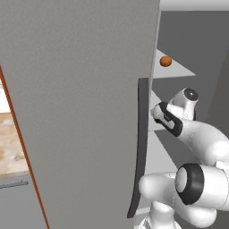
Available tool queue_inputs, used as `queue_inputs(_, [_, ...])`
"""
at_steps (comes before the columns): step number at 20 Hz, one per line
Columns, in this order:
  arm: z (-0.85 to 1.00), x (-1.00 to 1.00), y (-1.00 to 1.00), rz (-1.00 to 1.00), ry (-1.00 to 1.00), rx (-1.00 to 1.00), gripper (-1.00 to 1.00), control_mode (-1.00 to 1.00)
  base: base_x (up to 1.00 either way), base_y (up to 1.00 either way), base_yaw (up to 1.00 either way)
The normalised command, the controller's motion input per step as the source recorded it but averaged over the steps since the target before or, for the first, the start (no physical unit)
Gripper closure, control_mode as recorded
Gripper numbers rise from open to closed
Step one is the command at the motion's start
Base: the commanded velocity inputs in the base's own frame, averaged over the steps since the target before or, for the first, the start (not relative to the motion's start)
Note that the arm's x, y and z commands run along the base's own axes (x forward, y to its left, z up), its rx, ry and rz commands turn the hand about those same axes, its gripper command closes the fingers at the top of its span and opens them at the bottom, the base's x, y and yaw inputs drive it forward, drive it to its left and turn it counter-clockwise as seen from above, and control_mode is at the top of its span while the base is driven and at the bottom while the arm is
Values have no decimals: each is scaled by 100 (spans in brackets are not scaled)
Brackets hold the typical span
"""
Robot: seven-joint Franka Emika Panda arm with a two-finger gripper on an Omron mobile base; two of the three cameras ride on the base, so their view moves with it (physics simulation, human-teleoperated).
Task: Take the pear, tangerine, and lime from the freezer and place them in the bowl on the counter.
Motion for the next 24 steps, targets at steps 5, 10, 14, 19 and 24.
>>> queue_inputs(5, [59, -52, 1, -7, 7, 0, 100, -100, 0, 0, 0])
queue_inputs(10, [10, -75, 16, -1, 3, 0, 100, -100, 0, 0, 0])
queue_inputs(14, [11, -77, 32, 3, 0, 0, 100, -100, 0, 0, 0])
queue_inputs(19, [31, -79, 30, 2, 3, 0, 100, -100, 0, 0, 0])
queue_inputs(24, [51, -77, 4, 0, 6, 0, 100, -100, 0, 0, 0])
